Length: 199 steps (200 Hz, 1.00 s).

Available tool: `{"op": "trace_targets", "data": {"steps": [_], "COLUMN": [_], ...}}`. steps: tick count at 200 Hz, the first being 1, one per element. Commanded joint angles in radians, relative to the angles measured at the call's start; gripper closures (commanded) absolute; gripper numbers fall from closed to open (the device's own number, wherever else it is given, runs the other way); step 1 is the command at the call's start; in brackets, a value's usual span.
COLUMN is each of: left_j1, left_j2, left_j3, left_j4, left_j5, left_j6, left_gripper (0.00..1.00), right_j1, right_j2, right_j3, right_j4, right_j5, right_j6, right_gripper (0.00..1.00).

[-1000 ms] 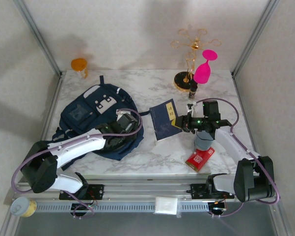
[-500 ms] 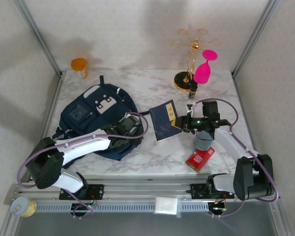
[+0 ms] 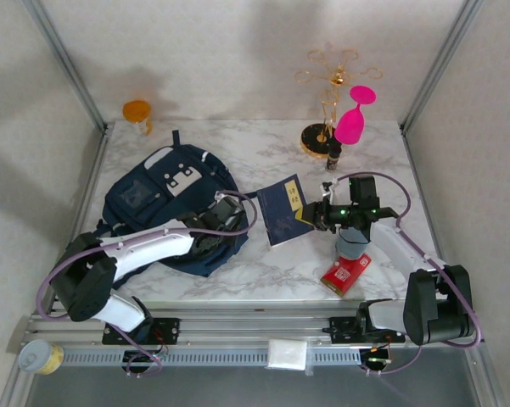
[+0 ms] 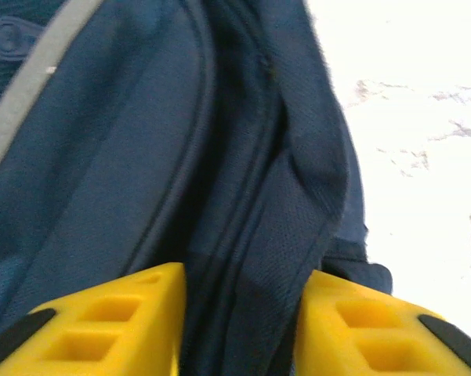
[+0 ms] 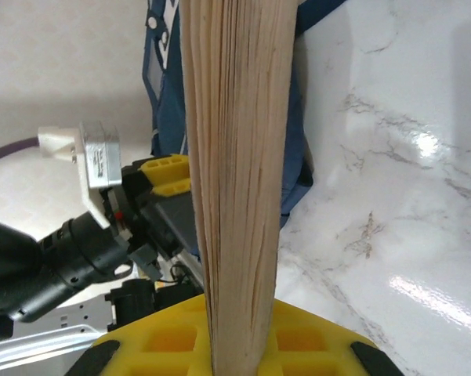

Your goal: Pack the student bag

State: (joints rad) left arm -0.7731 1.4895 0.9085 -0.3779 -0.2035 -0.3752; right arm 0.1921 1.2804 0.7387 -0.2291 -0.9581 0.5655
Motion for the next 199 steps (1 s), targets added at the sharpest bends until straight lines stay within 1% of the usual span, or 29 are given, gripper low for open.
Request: {"op": "trace_targets", "data": {"steps": [1, 8, 32, 45, 53, 72, 82, 104, 140, 158, 174, 199], "left_j1": [0.015, 0.016, 0.026, 0.030, 0.032, 0.043, 0.049, 0.056, 0.060, 0.061, 0.061, 0.063], "left_j2": [0.002, -0.004, -0.022, -0.037, -0.048, -0.078, -0.091, -0.118, -0.153, -0.168, -0.181, -0.180], "left_j3": [0.037, 0.042, 0.061, 0.071, 0.080, 0.110, 0.135, 0.208, 0.334, 0.389, 0.423, 0.467], "left_j4": [-0.020, -0.020, -0.034, -0.047, -0.057, -0.089, -0.115, -0.166, -0.223, -0.240, -0.237, -0.238], "left_j5": [-0.057, -0.059, -0.083, -0.095, -0.109, -0.136, -0.168, -0.236, -0.304, -0.330, -0.324, -0.337], "left_j6": [0.014, 0.019, 0.033, 0.045, 0.052, 0.065, 0.065, 0.080, 0.135, 0.162, 0.189, 0.211], "left_gripper": [0.71, 0.74, 0.90, 0.95, 1.00, 1.00, 1.00, 1.00, 1.00, 1.00, 1.00, 1.00], "right_j1": [-0.005, -0.004, -0.005, -0.005, -0.005, -0.002, 0.005, 0.052, 0.176, 0.240, 0.314, 0.420], "right_j2": [-0.003, -0.008, -0.016, -0.016, -0.014, -0.010, -0.009, 0.004, 0.063, 0.114, 0.179, 0.336], "right_j3": [-0.021, -0.025, -0.035, -0.044, -0.051, -0.051, -0.045, -0.035, 0.005, 0.026, 0.067, 0.204], "right_j4": [0.078, 0.085, 0.100, 0.121, 0.144, 0.163, 0.163, 0.181, 0.232, 0.309, 0.369, 0.410], "right_j5": [-0.109, -0.110, -0.122, -0.136, -0.154, -0.161, -0.155, -0.133, -0.062, -0.039, -0.005, 0.058], "right_j6": [0.037, 0.051, 0.085, 0.110, 0.131, 0.158, 0.160, 0.186, 0.230, 0.290, 0.323, 0.341], "right_gripper": [1.00, 1.00, 1.00, 1.00, 1.00, 1.00, 1.00, 1.00, 1.00, 1.00, 1.00, 1.00]}}
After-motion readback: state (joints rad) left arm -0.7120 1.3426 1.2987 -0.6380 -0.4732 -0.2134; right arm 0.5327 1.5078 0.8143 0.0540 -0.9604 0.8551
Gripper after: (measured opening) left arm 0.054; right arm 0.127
